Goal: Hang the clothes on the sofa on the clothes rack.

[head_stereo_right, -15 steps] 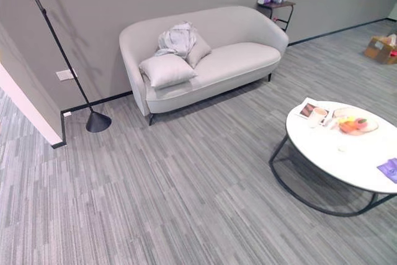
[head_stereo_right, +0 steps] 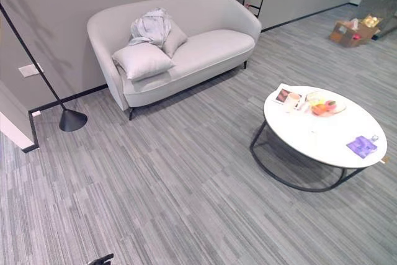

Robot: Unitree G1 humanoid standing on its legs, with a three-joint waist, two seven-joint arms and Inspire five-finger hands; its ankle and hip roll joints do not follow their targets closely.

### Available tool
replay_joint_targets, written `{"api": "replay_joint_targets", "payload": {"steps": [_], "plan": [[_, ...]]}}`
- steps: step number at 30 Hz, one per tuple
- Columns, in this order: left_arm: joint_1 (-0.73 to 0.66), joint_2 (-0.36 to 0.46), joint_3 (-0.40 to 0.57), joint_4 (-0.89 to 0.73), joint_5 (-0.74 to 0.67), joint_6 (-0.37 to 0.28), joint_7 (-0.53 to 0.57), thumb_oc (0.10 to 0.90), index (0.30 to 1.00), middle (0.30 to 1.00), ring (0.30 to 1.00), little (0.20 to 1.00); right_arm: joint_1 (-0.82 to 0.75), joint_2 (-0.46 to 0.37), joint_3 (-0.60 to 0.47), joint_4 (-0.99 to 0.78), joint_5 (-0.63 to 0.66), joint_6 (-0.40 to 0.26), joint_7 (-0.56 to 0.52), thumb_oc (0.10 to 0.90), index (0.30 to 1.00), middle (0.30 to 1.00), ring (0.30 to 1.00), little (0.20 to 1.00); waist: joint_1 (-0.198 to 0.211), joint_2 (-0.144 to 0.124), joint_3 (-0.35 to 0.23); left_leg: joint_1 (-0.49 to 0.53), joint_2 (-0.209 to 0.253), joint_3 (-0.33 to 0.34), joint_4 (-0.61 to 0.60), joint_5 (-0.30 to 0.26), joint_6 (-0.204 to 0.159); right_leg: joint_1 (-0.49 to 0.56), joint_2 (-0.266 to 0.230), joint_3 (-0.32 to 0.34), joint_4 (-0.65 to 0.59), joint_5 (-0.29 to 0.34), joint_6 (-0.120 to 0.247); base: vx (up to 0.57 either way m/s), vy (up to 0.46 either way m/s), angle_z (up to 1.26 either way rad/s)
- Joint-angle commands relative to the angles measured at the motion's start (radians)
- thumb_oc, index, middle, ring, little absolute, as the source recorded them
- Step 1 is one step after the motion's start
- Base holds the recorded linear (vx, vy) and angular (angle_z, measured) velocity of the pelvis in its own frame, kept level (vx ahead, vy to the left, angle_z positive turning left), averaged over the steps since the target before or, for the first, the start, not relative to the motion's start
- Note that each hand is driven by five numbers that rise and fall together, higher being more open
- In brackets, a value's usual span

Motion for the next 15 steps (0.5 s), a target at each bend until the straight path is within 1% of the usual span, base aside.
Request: {"api": "replay_joint_targets", "payload": {"steps": [1, 6, 7, 9, 10, 11, 12, 13, 14, 15], "plan": [[-0.014, -0.059, -0.002, 0.033, 0.046, -0.028, 0.001, 0.8, 0.9, 0.9, 0.9, 0.9, -0.055, 0.024, 0.042, 0.04, -0.033, -0.011, 0.021, 0.8, 0.9, 0.9, 0.9, 0.9, -0.013, -0.039, -0.005, 0.011, -0.012, -0.094, -0.035, -0.07, -0.021, 0.016, -0.145, -0.022, -0.093, 0.146, 0.11, -0.01, 0.042, -0.04], [-0.024, -0.048, -0.007, 0.034, 0.059, -0.028, 0.0, 0.8, 0.9, 0.9, 0.9, 0.9, -0.061, 0.031, 0.059, 0.028, -0.046, -0.009, 0.025, 0.8, 0.9, 0.9, 0.9, 0.9, -0.017, -0.041, 0.018, 0.026, -0.016, -0.082, -0.035, -0.08, -0.008, -0.028, -0.157, -0.017, -0.003, 0.135, 0.113, -0.02, 0.056, -0.06], [-0.03, -0.042, -0.002, 0.033, 0.058, -0.028, -0.002, 0.8, 0.9, 0.9, 0.9, 0.9, -0.066, 0.035, 0.074, 0.018, -0.066, -0.01, 0.028, 0.8, 0.9, 0.9, 0.9, 0.9, -0.009, -0.042, 0.034, 0.041, -0.016, -0.069, -0.035, -0.086, -0.001, -0.047, -0.169, -0.042, 0.054, 0.128, 0.115, -0.01, 0.051, -0.12], [-0.032, -0.035, 0.006, 0.036, 0.058, -0.025, -0.002, 0.8, 0.9, 0.9, 0.9, 0.9, -0.07, 0.038, 0.085, 0.012, -0.081, -0.01, 0.029, 0.8, 0.9, 0.9, 0.9, 0.9, 0.0, -0.044, 0.044, 0.051, -0.014, -0.06, -0.035, -0.091, 0.002, -0.064, -0.183, -0.079, 0.109, 0.13, 0.117, 0.0, 0.029, -0.2], [-0.032, -0.035, 0.006, 0.036, 0.059, -0.025, -0.003, 0.8, 0.9, 0.9, 0.9, 0.9, -0.07, 0.039, 0.086, 0.012, -0.081, -0.01, 0.029, 0.8, 0.9, 0.9, 0.9, 0.9, 0.0, -0.044, 0.044, 0.051, -0.014, -0.06, -0.035, -0.091, 0.002, -0.065, -0.184, -0.079, 0.112, 0.129, 0.118, 0.03, 0.005, -0.28], [-0.036, -0.031, 0.013, 0.04, 0.06, -0.021, -0.004, 0.8, 0.9, 0.9, 0.9, 0.9, -0.072, 0.043, 0.095, 0.004, -0.087, -0.011, 0.03, 0.8, 0.9, 0.9, 0.9, 0.9, 0.01, -0.047, 0.048, 0.061, -0.012, -0.049, -0.035, -0.097, 0.002, -0.078, -0.203, -0.125, 0.153, 0.138, 0.121, 0.03, 0.0, -0.42], [-0.036, -0.031, 0.013, 0.04, 0.06, -0.021, -0.004, 0.8, 0.9, 0.9, 0.9, 0.9, -0.073, 0.043, 0.095, 0.004, -0.087, -0.011, 0.03, 0.8, 0.9, 0.9, 0.9, 0.9, 0.009, -0.047, 0.048, 0.061, -0.013, -0.049, -0.035, -0.097, 0.003, -0.079, -0.204, -0.125, 0.154, 0.138, 0.121, 0.08, -0.03, -0.27], [-0.039, -0.029, 0.016, 0.043, 0.062, -0.017, -0.006, 0.8, 0.9, 0.9, 0.9, 0.9, -0.075, 0.049, 0.106, -0.009, -0.094, -0.013, 0.033, 0.8, 0.9, 0.9, 0.9, 0.9, 0.02, -0.055, 0.05, 0.07, -0.014, -0.039, -0.035, -0.105, 0.002, -0.083, -0.227, -0.172, 0.162, 0.158, 0.125, 0.06, -0.027, -0.3], [-0.039, -0.029, 0.016, 0.043, 0.062, -0.017, -0.006, 0.8, 0.9, 0.9, 0.9, 0.9, -0.074, 0.049, 0.106, -0.009, -0.094, -0.013, 0.033, 0.8, 0.9, 0.9, 0.9, 0.9, 0.02, -0.055, 0.053, 0.075, -0.015, -0.039, -0.035, -0.108, 0.002, -0.079, -0.228, -0.172, 0.166, 0.154, 0.127, 0.08, -0.058, -0.27], [-0.041, -0.028, 0.017, 0.043, 0.062, -0.016, -0.007, 0.8, 0.9, 0.9, 0.9, 0.9, -0.077, 0.05, 0.11, -0.013, -0.097, -0.014, 0.033, 0.8, 0.9, 0.9, 0.9, 0.9, 0.023, -0.058, 0.051, 0.072, -0.014, -0.036, -0.035, -0.107, 0.0, -0.082, -0.231, -0.184, 0.152, 0.164, 0.127, 0.1, -0.107, -0.2]]}}
